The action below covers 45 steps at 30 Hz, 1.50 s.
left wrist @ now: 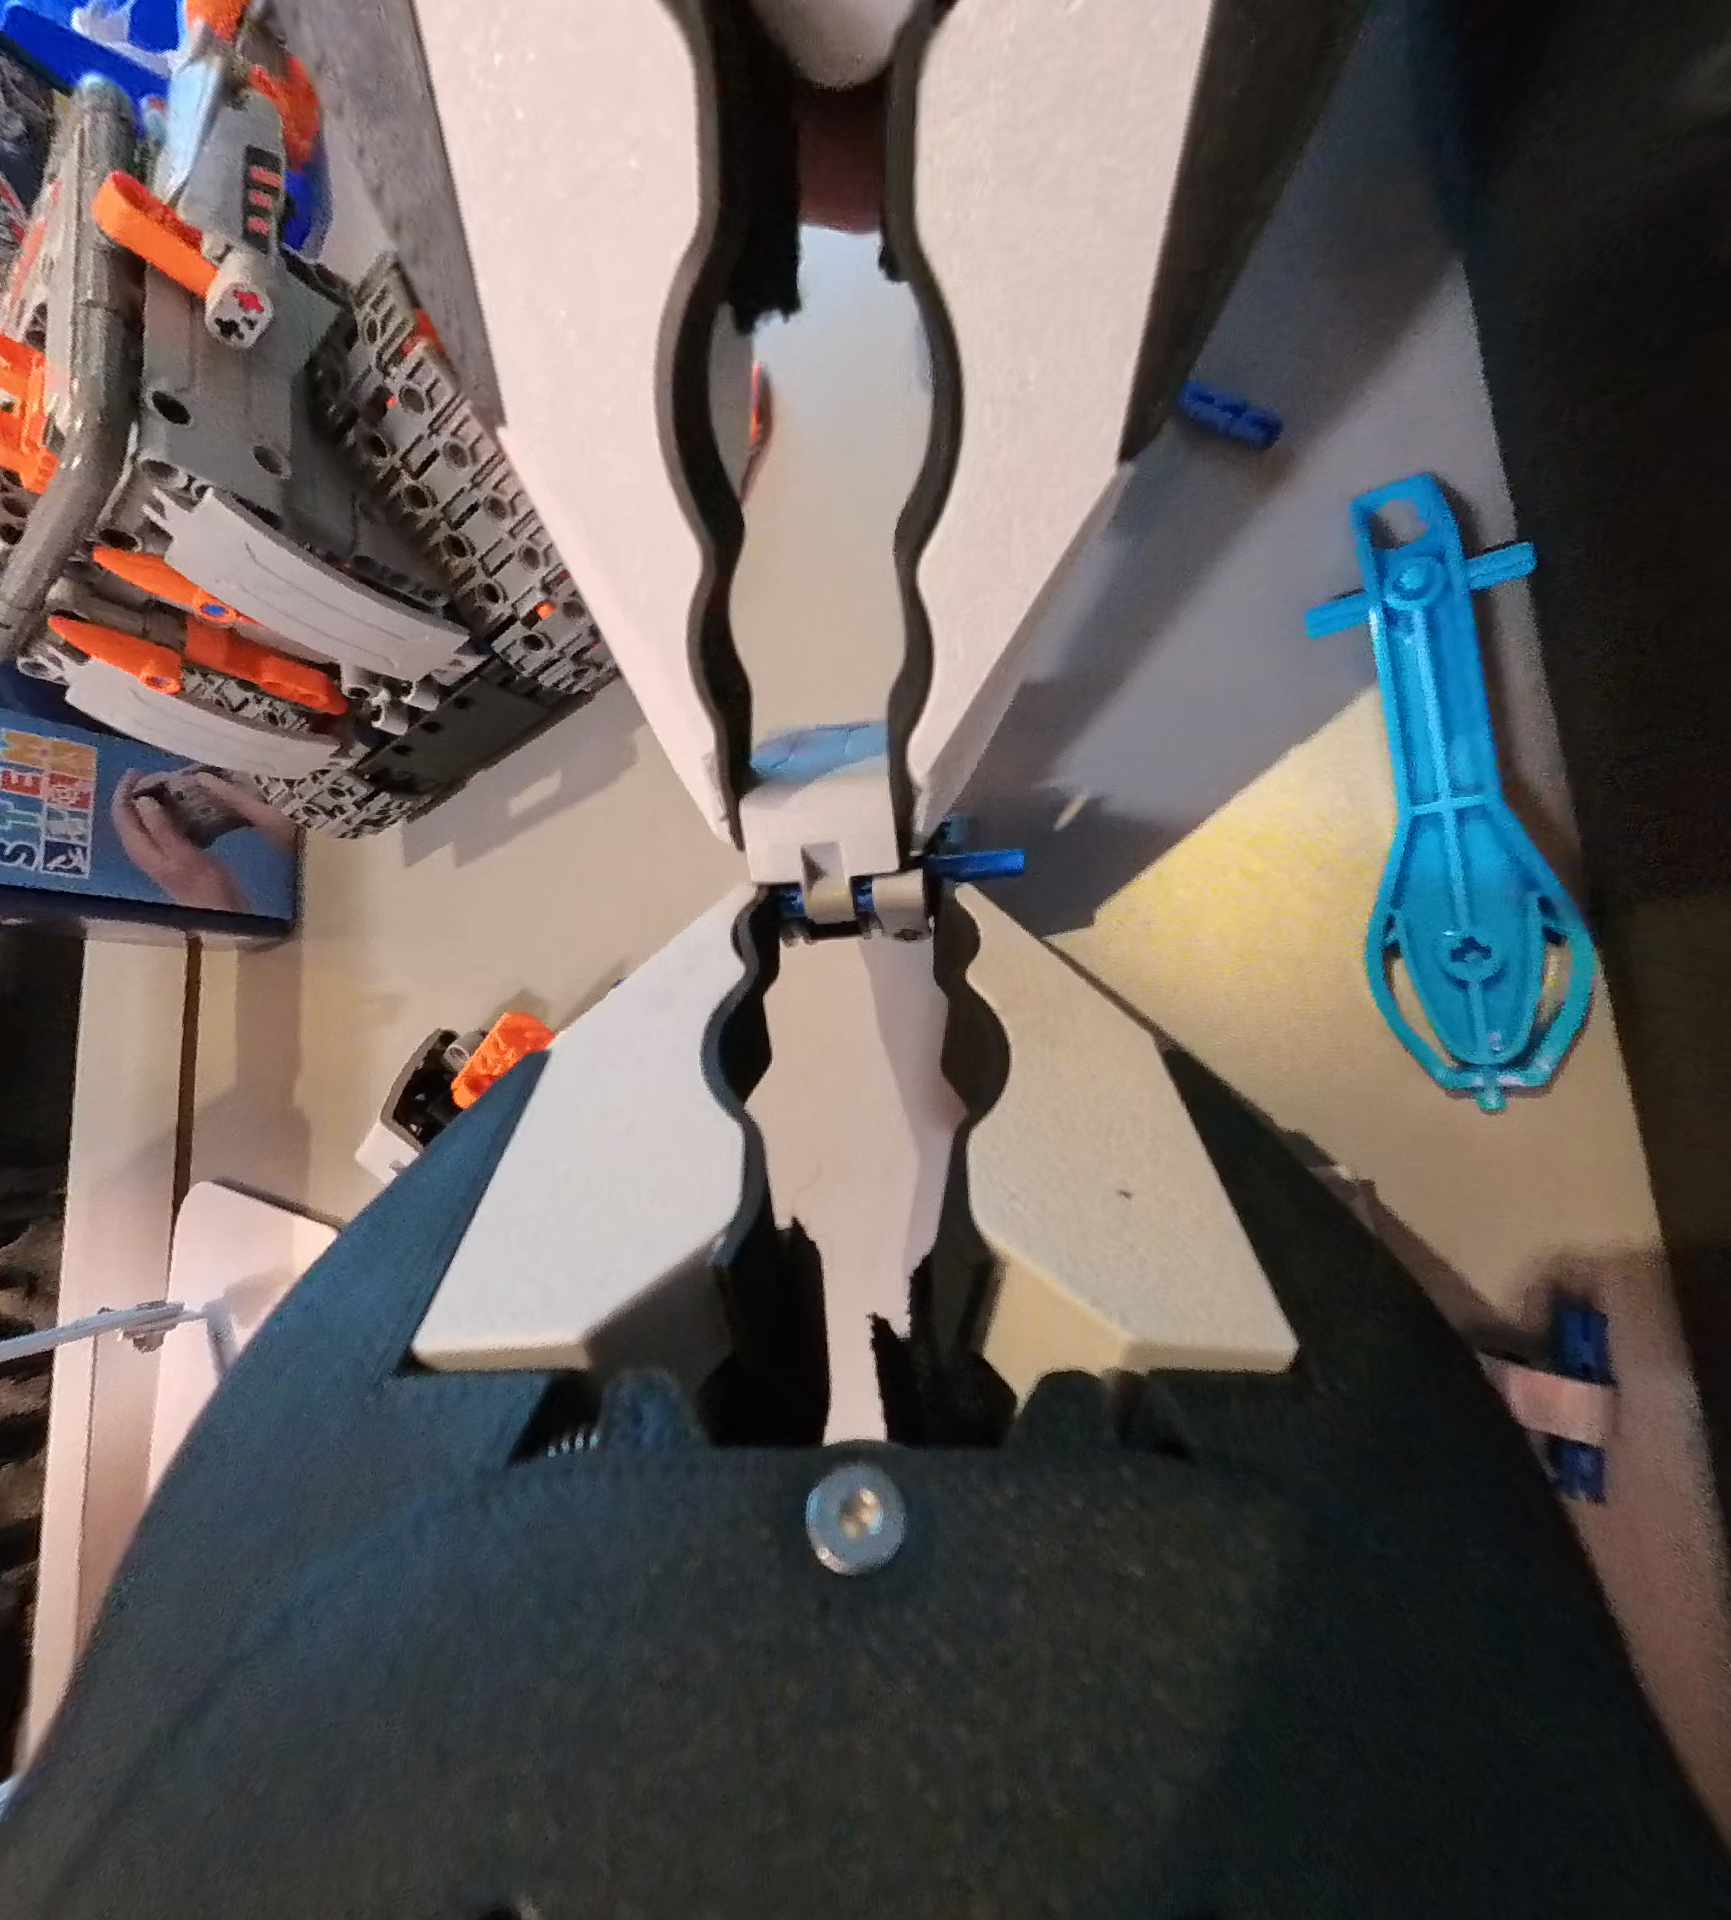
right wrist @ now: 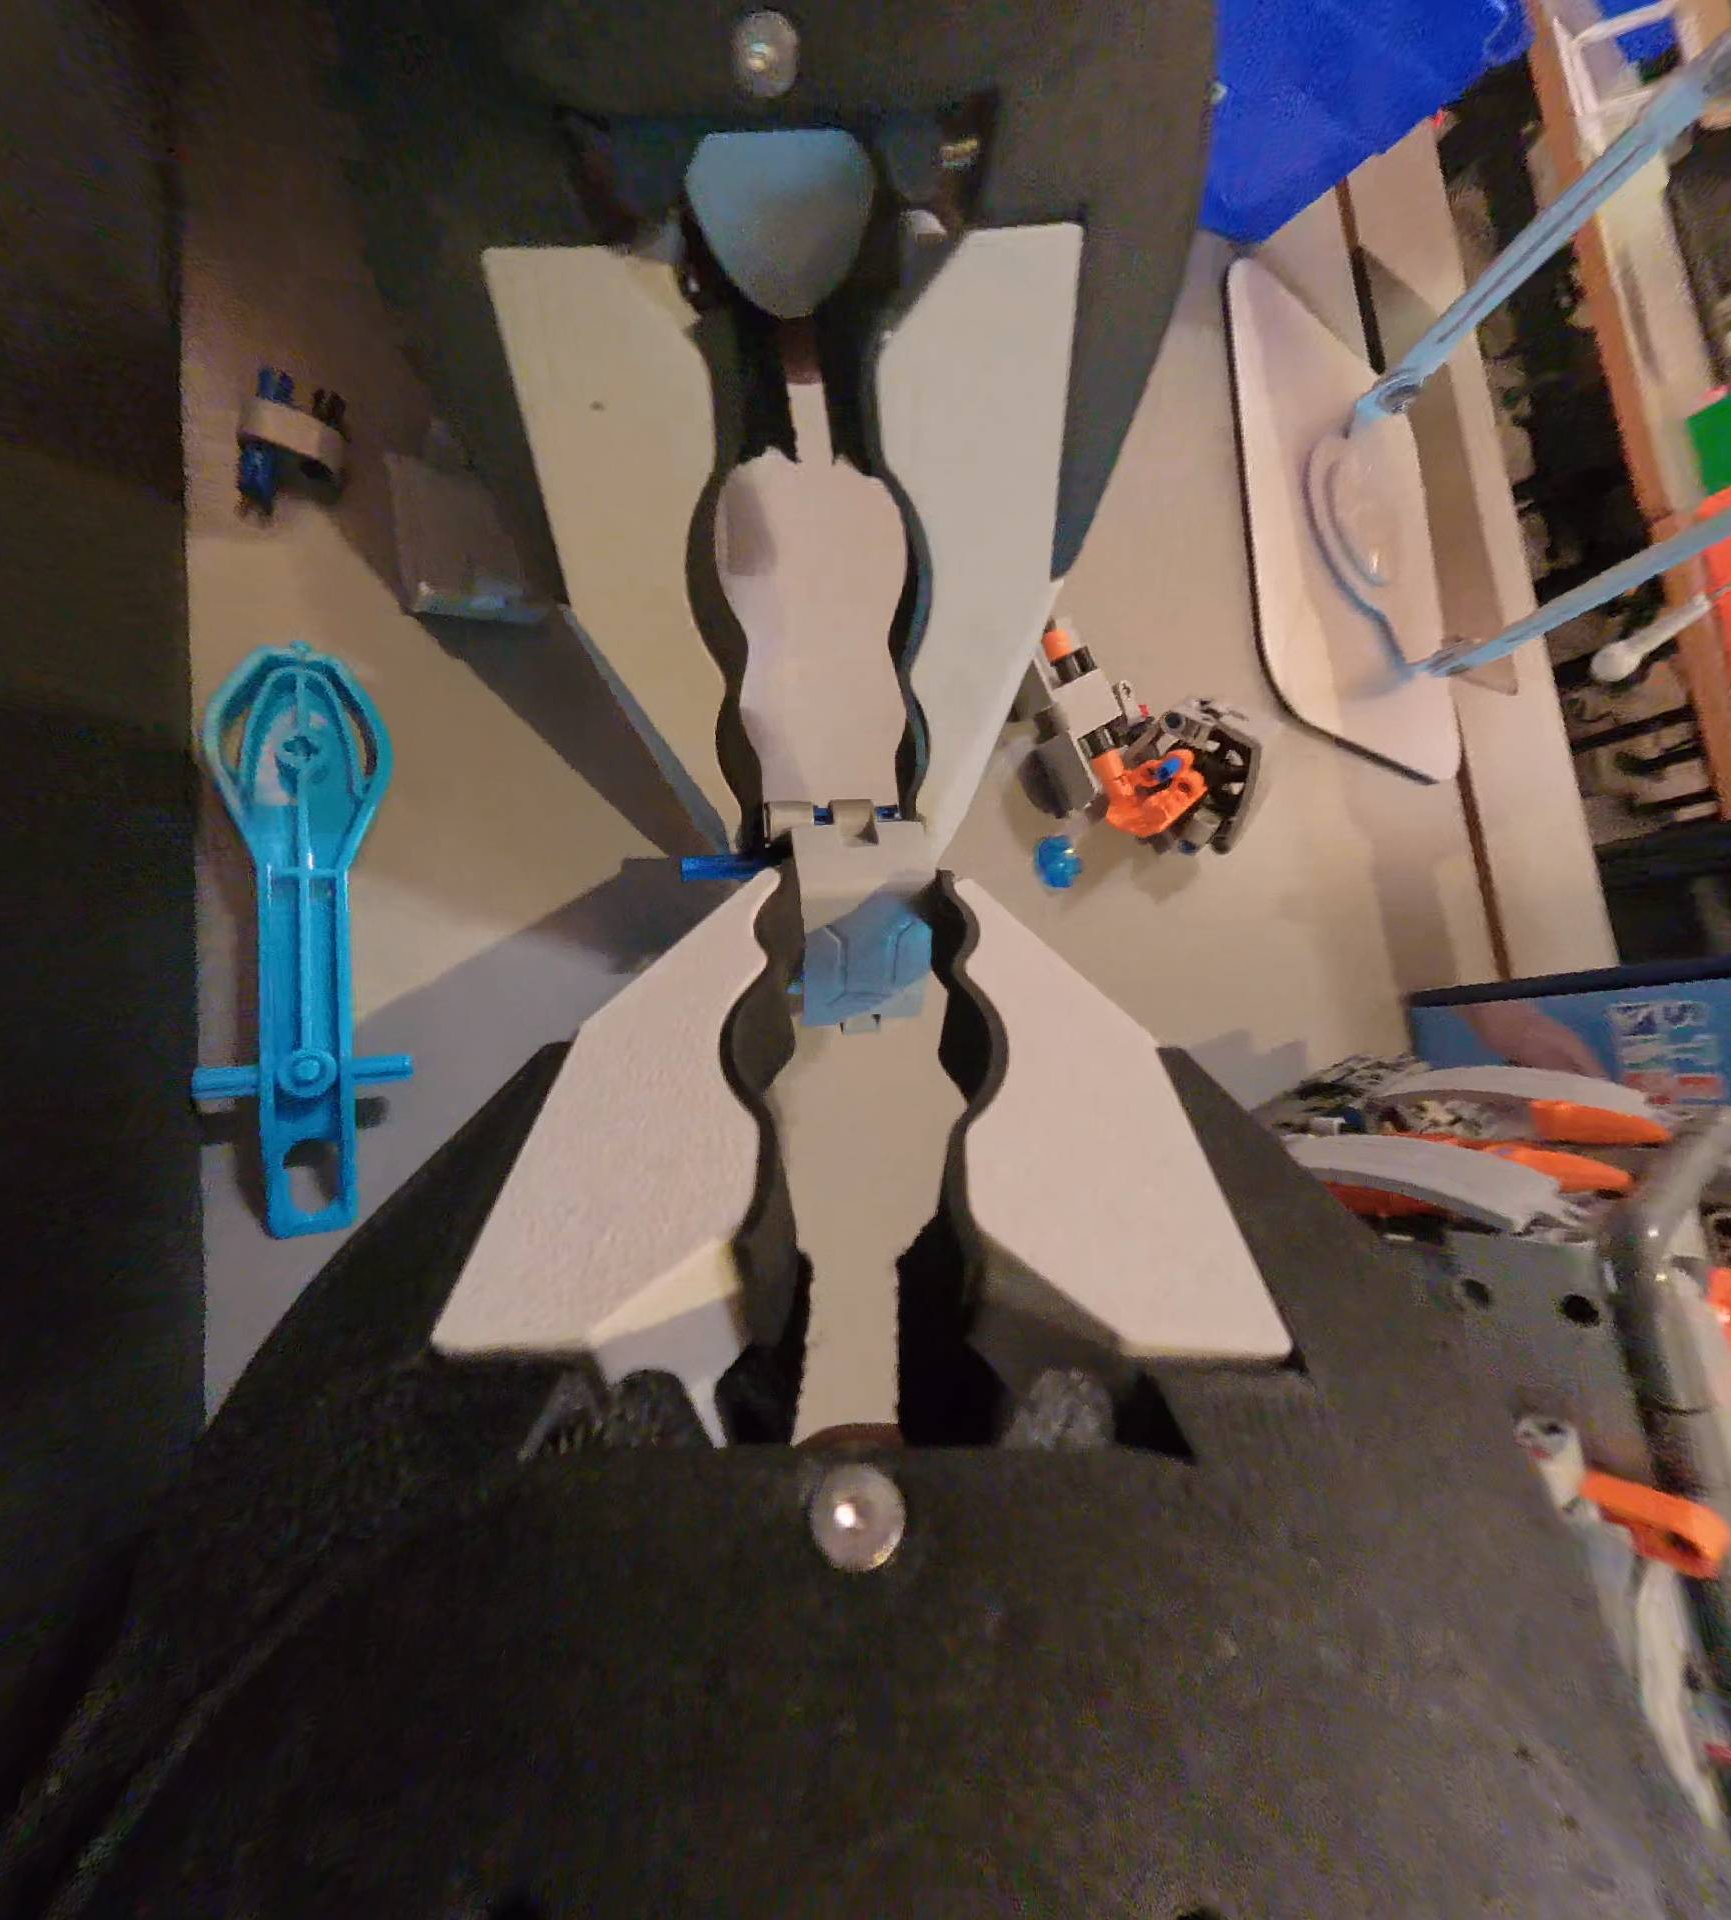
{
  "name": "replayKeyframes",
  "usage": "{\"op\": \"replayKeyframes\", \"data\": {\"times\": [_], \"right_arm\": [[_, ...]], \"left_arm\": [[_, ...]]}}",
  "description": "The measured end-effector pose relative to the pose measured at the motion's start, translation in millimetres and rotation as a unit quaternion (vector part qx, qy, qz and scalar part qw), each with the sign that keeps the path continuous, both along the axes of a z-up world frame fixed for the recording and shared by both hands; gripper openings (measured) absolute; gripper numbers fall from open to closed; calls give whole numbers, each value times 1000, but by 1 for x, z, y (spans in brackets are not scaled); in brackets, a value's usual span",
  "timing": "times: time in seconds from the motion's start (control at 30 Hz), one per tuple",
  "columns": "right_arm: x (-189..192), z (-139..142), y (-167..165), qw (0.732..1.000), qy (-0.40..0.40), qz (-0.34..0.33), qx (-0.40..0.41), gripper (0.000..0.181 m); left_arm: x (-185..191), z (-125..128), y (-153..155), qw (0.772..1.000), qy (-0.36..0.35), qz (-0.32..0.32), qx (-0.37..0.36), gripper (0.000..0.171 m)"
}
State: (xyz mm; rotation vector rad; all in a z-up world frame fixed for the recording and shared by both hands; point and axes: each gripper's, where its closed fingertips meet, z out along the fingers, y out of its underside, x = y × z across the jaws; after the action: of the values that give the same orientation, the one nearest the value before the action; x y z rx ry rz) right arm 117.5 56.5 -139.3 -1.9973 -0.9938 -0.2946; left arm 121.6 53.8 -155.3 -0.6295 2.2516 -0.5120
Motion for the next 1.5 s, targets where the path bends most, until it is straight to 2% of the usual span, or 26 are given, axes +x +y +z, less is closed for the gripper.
{"op": "replayKeyframes", "data": {"times": [0.1,0.23,0.33,0.53,0.73,0.8,0.9,1.03,1.17,1.5], "right_arm": [[0,-4,2,998,50,-15,-25,22],[3,3,6,996,83,-25,-19,22],[2,9,6,995,93,-16,-7,23],[13,47,7,974,221,-14,39,22],[3,50,1,977,207,26,45,22],[2,49,-1,980,192,37,46,23],[5,43,-2,984,173,31,36,23],[3,37,0,987,153,23,32,22],[-1,31,4,989,145,20,23,22],[5,26,10,990,137,-14,21,22]], "left_arm": [[0,-4,2,1000,7,1,-2,25],[2,3,7,999,3,-2,-36,27],[1,6,8,993,32,-6,-113,28],[4,29,11,981,8,-6,-196,41],[5,36,-3,968,4,-29,-248,39],[3,37,-4,970,-2,-33,-240,37],[4,37,0,982,-26,-29,-187,26],[5,31,2,992,-42,-18,-119,25],[6,25,-1,996,-41,-17,-83,27],[12,21,8,996,-50,13,-66,27]]}}
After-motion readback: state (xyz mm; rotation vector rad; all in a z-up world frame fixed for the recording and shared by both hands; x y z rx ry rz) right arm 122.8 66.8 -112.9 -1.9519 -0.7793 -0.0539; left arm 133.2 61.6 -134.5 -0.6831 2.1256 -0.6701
